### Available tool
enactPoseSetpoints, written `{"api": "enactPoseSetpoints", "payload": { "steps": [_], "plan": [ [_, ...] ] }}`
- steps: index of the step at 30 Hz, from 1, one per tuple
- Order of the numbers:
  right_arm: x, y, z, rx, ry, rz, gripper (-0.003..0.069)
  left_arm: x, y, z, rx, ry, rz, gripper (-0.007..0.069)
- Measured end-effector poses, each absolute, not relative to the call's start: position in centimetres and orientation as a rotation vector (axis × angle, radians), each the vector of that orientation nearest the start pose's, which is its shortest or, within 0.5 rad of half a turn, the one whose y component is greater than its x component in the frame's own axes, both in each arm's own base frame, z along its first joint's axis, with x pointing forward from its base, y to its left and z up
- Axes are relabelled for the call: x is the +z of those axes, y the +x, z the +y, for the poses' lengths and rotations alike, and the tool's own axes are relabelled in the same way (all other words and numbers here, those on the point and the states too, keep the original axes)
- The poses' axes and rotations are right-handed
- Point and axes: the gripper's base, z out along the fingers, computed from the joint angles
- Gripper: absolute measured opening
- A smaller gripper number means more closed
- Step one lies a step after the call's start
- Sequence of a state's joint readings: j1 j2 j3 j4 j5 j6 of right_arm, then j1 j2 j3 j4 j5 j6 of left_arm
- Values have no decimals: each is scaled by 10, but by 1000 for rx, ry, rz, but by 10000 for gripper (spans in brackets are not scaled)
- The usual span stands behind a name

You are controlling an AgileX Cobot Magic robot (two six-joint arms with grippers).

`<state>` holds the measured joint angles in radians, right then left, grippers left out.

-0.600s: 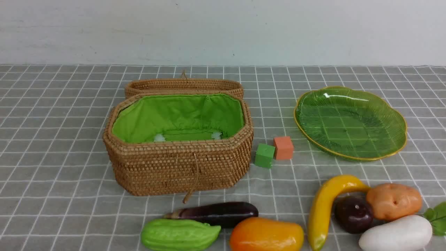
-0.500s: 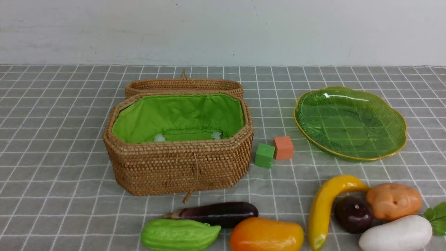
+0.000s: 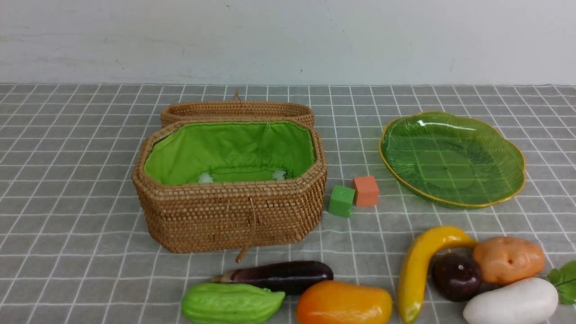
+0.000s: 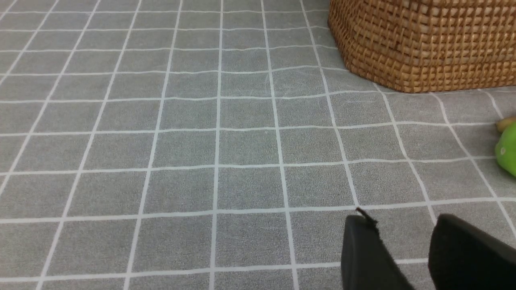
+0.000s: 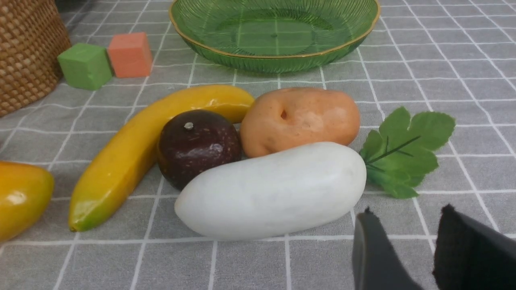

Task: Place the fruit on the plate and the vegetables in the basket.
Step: Take a chayote with your left arm and place it on the basket on the left.

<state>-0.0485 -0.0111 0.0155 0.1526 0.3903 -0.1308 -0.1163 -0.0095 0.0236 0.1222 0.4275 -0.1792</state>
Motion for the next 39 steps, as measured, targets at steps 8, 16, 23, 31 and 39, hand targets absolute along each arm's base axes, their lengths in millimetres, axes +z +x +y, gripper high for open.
{"api": "enactPoseSetpoints", "payload": {
  "steps": [8, 16, 23, 31, 39],
  "plan": [
    [174, 52, 3, 28, 15, 1874, 241, 168, 51, -1, -75, 13, 1923, 238],
    [174, 52, 3, 28, 15, 1874, 242, 168, 51, -1, -75, 13, 1923, 238],
    [174, 52, 3, 28, 15, 1874, 242, 168, 51, -1, -75, 13, 1923, 238],
    [174, 52, 3, 28, 15, 1874, 242, 168, 51, 0, -51, 27, 1921, 238],
    [174, 52, 3, 28, 15, 1874, 242, 192, 57, -4, 0, 137, 1618, 238]
  ]
}}
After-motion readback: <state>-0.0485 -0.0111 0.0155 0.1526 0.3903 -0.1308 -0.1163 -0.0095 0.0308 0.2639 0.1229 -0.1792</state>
